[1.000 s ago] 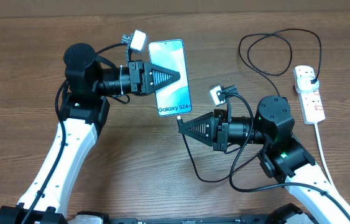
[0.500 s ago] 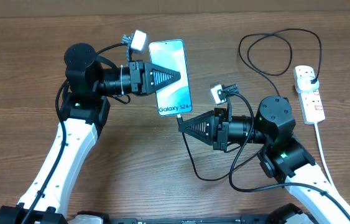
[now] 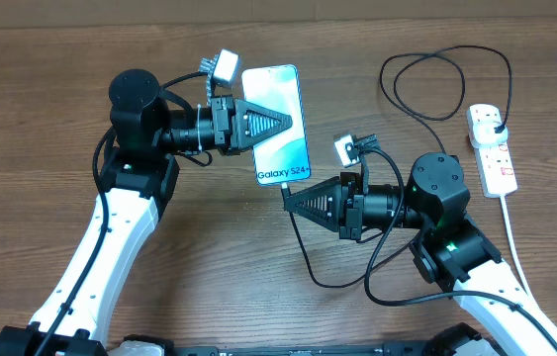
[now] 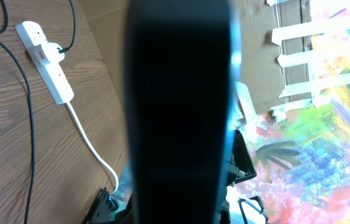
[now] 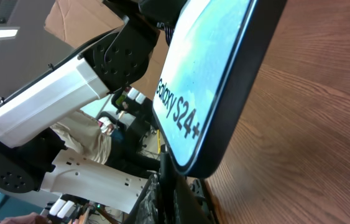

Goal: Plug charger to phone and switch on socket

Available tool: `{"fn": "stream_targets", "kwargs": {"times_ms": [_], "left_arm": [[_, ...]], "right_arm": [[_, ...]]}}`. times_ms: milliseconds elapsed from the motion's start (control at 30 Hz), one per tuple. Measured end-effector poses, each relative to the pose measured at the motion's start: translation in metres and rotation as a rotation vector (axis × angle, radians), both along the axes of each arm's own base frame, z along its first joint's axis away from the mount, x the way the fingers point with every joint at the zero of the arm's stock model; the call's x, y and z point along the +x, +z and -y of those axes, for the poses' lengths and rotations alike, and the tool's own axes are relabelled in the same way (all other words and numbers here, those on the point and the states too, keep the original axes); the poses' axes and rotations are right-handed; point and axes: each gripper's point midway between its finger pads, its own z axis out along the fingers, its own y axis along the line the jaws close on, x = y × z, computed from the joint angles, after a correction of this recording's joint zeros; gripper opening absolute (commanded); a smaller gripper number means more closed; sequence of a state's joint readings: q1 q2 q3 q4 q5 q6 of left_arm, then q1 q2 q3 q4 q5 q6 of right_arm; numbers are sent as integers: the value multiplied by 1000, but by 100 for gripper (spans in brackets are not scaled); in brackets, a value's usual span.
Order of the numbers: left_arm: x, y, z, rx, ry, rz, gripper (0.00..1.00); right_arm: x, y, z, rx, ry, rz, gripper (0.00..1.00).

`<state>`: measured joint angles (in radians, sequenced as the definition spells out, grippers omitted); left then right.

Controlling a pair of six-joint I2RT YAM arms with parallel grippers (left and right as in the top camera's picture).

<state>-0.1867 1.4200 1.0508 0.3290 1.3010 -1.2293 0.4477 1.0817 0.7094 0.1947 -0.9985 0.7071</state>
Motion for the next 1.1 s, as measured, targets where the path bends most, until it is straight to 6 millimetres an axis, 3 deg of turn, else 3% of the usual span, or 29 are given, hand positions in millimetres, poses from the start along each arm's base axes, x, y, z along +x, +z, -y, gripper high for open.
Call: {"fn": "stream_targets", "kwargs": {"times_ms": [1100], "left_arm": [[2,0,0,3,15,29,4]], "right_arm": [[5,2,-1,12,-35,-59,4]]}}
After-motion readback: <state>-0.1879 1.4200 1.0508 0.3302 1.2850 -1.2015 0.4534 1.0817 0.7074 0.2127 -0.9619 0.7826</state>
